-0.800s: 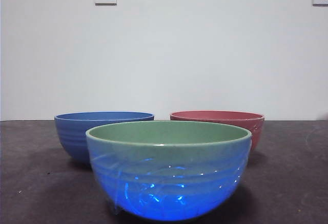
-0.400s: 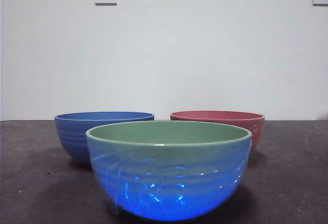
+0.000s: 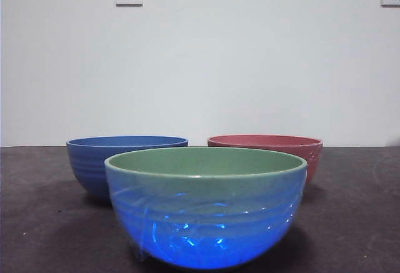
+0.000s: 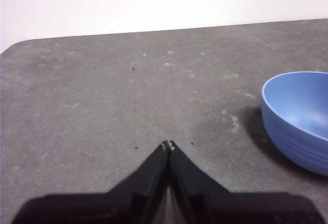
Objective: Pick up the green bowl on the top,put the green bowl on the left,pick up the red bowl in the middle,put the red bowl on the right
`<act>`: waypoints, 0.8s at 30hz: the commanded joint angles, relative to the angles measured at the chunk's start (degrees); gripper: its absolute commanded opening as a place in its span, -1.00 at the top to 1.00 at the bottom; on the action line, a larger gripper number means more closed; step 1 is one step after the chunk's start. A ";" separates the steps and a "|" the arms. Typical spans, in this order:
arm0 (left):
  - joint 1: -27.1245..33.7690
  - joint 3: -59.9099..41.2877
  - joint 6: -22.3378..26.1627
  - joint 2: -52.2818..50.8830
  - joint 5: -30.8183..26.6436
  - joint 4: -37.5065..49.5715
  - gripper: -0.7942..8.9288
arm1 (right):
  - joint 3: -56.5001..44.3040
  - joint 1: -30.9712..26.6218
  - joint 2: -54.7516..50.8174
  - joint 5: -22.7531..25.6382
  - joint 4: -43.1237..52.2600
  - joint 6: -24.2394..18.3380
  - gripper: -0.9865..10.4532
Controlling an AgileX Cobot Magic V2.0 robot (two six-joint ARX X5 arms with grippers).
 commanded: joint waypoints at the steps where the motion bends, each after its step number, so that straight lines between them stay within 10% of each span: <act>1: 0.15 -0.90 -0.52 -0.07 0.11 0.04 0.84 | -0.22 0.04 -0.04 -0.07 0.35 0.61 0.82; 24: 0.15 -0.90 -0.52 -0.07 0.11 0.09 0.84 | -32.74 -19.47 -28.20 -12.09 17.00 -1.46 0.82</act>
